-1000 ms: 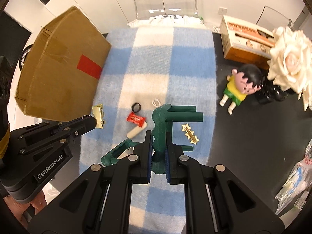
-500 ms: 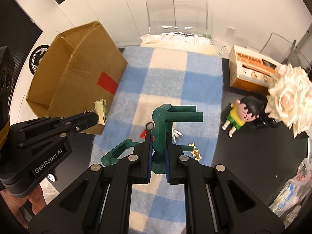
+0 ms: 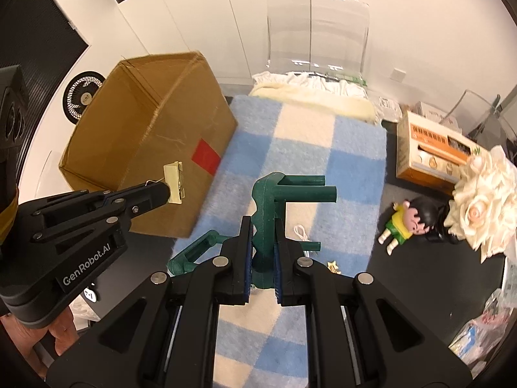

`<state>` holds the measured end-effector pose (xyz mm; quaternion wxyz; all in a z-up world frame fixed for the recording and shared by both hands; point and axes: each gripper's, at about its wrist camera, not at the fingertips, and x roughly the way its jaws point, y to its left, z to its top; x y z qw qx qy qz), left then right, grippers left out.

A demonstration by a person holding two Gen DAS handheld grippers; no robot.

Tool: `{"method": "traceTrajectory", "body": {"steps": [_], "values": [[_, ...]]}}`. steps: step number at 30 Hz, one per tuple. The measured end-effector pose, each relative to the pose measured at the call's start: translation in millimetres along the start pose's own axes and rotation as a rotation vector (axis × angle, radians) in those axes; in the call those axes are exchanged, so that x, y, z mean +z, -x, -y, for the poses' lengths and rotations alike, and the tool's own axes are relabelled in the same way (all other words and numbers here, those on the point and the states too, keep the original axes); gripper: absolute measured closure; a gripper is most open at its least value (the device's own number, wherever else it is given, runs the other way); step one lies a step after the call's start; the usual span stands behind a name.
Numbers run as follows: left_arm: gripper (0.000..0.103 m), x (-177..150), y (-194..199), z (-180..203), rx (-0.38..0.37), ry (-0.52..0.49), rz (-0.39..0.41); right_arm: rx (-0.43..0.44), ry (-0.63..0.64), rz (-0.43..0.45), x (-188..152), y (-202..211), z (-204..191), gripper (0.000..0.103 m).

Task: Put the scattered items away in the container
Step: 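Carry the binder clip and green chair with both tools over the cardboard box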

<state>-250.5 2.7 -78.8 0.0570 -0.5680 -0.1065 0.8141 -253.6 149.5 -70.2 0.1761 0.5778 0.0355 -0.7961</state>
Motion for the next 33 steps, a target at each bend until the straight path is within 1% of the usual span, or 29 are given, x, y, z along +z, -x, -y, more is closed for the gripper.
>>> {"method": "traceTrajectory", "body": {"steps": [6,14,24,33], "values": [[0.102,11,16,-22,0.012,0.025,0.031,0.004,0.042,0.012,18,5,-23,0.092],[0.102,21,34,-55,0.023,0.074,0.062,0.021,0.105,0.023,39,7,-64,0.092],[0.102,24,52,-94,0.040,0.127,0.086,0.042,0.170,0.028,59,5,-110,0.092],[0.102,24,56,-129,0.051,0.175,0.090,0.057,0.224,0.016,68,-4,-148,0.092]]}}
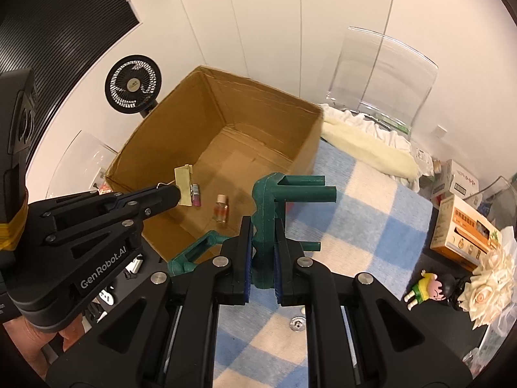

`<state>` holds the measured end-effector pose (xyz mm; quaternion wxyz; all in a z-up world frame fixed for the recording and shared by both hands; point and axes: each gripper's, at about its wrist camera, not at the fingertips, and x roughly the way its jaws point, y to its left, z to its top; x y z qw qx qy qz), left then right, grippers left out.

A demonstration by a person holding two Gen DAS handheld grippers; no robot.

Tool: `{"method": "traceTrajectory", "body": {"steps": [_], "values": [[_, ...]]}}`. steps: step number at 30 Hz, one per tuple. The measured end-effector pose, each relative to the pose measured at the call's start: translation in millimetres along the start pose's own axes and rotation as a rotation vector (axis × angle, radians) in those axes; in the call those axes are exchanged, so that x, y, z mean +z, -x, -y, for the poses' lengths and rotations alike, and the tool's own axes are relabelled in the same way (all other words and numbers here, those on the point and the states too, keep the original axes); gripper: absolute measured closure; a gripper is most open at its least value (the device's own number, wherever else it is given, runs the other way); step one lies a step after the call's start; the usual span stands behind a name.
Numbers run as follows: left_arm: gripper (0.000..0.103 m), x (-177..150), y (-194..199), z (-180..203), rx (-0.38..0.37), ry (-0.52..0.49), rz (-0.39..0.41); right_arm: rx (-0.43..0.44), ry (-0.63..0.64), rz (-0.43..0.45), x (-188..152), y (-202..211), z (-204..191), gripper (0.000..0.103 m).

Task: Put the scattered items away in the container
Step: 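Carry the binder clip and green chair with both tools over the cardboard box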

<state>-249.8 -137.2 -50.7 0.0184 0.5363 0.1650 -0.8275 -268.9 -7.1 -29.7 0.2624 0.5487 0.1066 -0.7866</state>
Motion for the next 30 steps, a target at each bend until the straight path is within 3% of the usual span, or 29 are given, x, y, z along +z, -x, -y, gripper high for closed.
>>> {"method": "traceTrajectory", "body": {"steps": [14,30], "values": [[0.102,5,-7,-50,0.013,0.077,-0.010,0.023,0.063,-0.041,16,-30,-44,0.092],[0.102,2,-40,-90,0.018,0.146,-0.070,0.037,0.073,-0.120,23,-79,-56,0.092]]}}
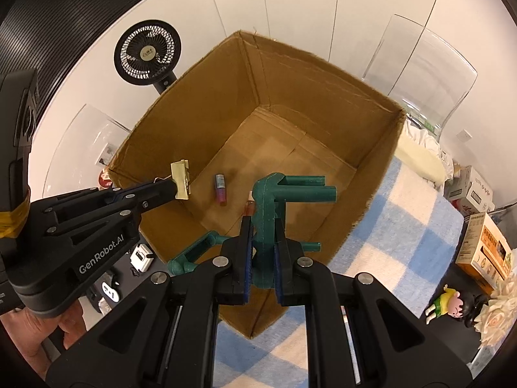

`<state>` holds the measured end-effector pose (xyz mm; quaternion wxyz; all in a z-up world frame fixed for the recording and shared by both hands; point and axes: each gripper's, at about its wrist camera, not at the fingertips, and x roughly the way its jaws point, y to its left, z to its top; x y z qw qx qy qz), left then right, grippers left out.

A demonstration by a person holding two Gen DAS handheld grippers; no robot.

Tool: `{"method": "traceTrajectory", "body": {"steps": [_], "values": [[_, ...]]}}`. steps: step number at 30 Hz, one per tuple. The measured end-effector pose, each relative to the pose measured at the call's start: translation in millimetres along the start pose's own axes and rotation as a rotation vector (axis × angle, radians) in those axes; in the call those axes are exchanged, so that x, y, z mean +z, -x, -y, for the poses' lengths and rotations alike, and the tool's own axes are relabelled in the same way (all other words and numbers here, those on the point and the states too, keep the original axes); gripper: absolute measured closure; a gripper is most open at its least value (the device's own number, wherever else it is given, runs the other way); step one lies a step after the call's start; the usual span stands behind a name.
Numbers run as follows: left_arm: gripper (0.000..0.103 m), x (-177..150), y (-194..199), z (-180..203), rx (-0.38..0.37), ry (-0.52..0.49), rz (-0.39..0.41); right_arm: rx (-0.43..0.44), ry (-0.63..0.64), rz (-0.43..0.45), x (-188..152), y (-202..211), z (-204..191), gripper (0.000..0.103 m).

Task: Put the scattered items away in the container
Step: 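Open both tools to drop the clip and chair into the box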

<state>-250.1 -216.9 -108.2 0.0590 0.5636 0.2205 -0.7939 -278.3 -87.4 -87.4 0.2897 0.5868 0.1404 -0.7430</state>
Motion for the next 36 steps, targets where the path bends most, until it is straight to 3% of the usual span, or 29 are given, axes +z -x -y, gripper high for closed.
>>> {"method": "traceTrajectory", "body": {"steps": [6,14,17,18,19,21,22,27,36], "values": [[0.102,0,-7,-5,-0.005,0.012,-0.011,0.003,0.004,-0.021,1,-13,-1,0.092],[0.101,0,-9,-4,0.042,-0.021,-0.017,0.009,-0.002,-0.021,1,-16,-2,0.091],[0.098,-1,-9,-7,0.053,-0.015,-0.019,0.004,-0.004,-0.008,1,-11,-3,0.085],[0.086,-1,-9,-8,0.057,-0.016,-0.020,0.001,-0.006,-0.002,2,-8,-3,0.076],[0.059,-2,-8,-8,0.058,-0.018,-0.020,0.001,-0.008,0.006,2,-5,-3,0.070],[0.022,-3,-5,-10,0.062,-0.016,-0.003,0.000,-0.015,0.021,2,0,-2,0.048],[0.013,-3,-3,-11,0.071,-0.012,0.007,-0.001,-0.019,0.028,2,2,-2,0.043],[0.001,-7,4,-17,0.108,-0.012,0.032,-0.032,-0.057,0.048,1,11,9,0.000],[0.001,-15,13,-15,0.110,-0.014,0.048,-0.025,-0.074,0.067,-10,25,18,0.000]]}}
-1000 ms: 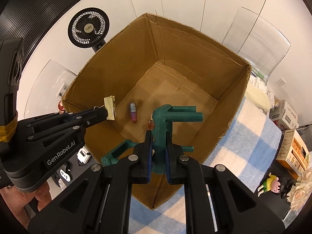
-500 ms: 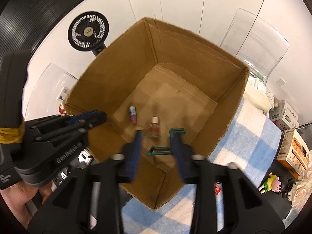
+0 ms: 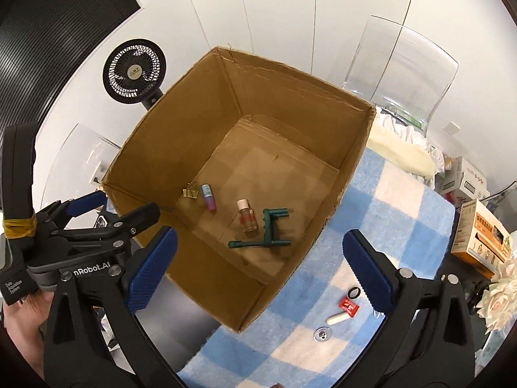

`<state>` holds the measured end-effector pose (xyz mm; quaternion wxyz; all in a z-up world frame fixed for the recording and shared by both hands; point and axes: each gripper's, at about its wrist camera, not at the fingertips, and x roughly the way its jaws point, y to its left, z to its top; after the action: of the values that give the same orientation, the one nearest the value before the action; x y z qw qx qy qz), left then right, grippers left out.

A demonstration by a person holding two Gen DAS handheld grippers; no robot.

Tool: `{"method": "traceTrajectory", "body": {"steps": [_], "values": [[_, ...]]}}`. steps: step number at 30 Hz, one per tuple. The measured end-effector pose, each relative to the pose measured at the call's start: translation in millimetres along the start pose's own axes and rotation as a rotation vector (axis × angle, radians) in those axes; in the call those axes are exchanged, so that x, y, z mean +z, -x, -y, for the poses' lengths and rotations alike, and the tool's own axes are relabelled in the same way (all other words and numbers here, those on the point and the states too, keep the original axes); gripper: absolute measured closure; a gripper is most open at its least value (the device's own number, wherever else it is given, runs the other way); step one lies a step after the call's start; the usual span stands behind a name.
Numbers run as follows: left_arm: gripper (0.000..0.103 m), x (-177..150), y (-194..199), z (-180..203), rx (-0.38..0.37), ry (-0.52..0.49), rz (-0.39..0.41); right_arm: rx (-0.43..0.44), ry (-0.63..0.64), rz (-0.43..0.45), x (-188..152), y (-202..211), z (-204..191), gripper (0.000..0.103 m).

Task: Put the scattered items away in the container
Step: 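Open both tools to drop the clip and chair into the box, then withdraw both tools from the box back over the blanket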

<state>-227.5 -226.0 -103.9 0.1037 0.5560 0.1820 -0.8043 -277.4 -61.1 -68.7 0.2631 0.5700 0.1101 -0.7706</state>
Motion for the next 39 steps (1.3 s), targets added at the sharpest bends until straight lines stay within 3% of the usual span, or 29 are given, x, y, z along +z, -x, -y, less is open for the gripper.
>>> {"method": "traceTrajectory", "body": {"steps": [25,39], "values": [[0.001,-17,23,61,-0.029,-0.082,0.037,-0.020,-0.073,0.054,-36,41,39,0.000],[0.001,-30,23,123,-0.073,-0.177,0.031,-0.051,-0.183,0.079,-63,67,99,0.000]]}}
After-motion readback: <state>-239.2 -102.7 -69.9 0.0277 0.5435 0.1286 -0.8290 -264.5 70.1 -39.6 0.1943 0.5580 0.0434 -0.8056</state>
